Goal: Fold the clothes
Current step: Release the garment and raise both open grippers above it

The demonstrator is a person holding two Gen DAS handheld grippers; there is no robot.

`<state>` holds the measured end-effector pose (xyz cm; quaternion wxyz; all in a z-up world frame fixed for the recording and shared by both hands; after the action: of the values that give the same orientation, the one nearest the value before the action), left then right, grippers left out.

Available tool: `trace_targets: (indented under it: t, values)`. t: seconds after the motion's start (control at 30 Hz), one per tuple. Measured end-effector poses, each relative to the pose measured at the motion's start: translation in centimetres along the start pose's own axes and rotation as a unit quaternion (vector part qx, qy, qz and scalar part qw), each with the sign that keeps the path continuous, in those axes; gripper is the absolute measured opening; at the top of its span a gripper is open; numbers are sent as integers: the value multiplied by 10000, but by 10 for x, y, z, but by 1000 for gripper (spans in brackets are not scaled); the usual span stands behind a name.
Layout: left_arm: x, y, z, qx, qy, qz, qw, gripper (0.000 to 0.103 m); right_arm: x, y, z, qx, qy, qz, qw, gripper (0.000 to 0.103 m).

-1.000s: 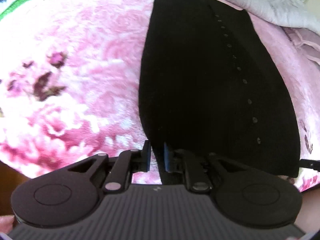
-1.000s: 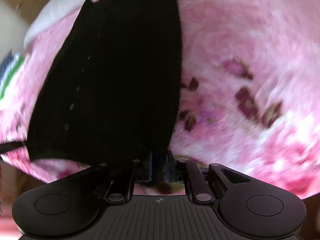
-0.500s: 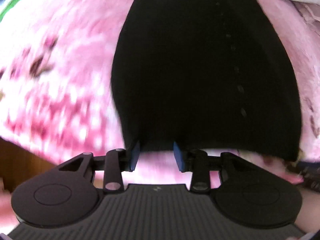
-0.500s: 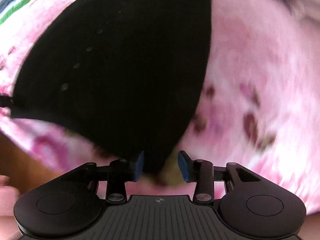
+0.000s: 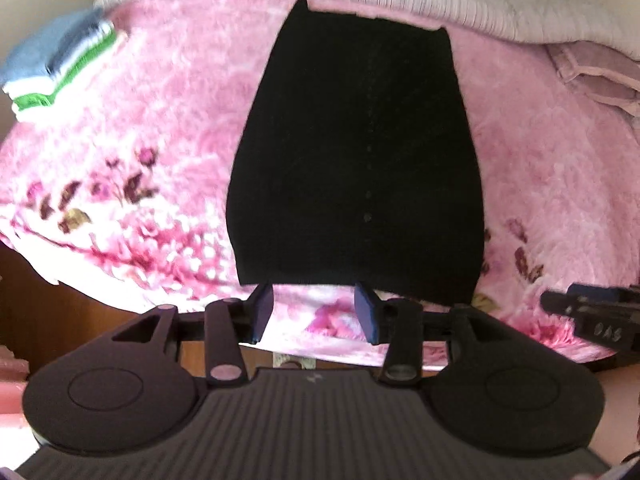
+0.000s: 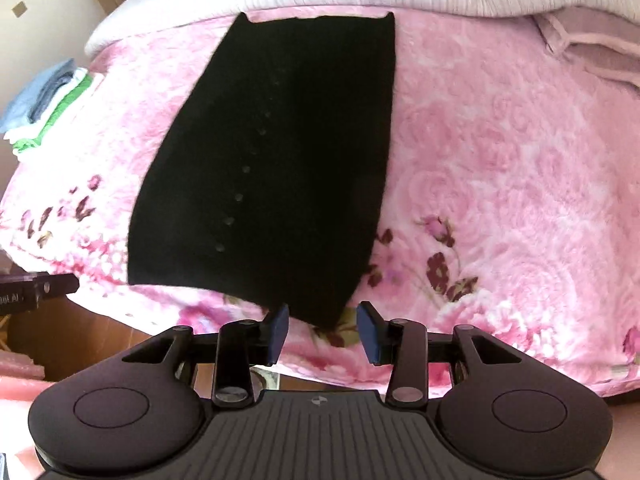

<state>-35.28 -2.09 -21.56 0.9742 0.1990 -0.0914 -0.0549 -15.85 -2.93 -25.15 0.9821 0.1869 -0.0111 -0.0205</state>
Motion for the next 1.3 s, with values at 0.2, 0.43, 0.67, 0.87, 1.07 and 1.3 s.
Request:
trace_targets:
  t: [0.2, 0.43, 0.67, 0.87, 1.07, 1.3]
  values:
    - [10, -15, 10, -38, 102, -16, 9999, 40, -13, -18, 16, -166, 37, 156, 9997, 42]
    - [22, -36, 19, -203, 108, -82, 9997, 41, -24, -32, 24, -335, 34, 276, 9991, 42]
    - [27, -35, 28, -76, 135, -168, 9997, 41, -21, -28, 44, -12, -119, 293, 9995, 42]
    - [24, -37, 34, -29, 166, -121, 9998, 41, -23, -27, 51, 63, -96, 321, 9994, 42]
    - [21, -35, 39, 25, 187, -121, 9998, 41, -26, -24, 56, 155, -80, 351, 9992, 42]
    - [24, -26, 47, 175, 170, -171, 9996, 41, -25, -17, 62, 318, -70, 333, 9989, 42]
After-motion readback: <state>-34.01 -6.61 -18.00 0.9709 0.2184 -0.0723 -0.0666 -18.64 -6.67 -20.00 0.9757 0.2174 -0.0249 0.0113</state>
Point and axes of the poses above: each gripper's, at about its wrist camera, not at the fingertips, and z roughly against the way its jaws point, x to its right, y to its top, the point moved 7 cm from there along -z, roughly the way its jaws point, and after that the axes turned 9 degrees about -y, right-handed, at the moved point
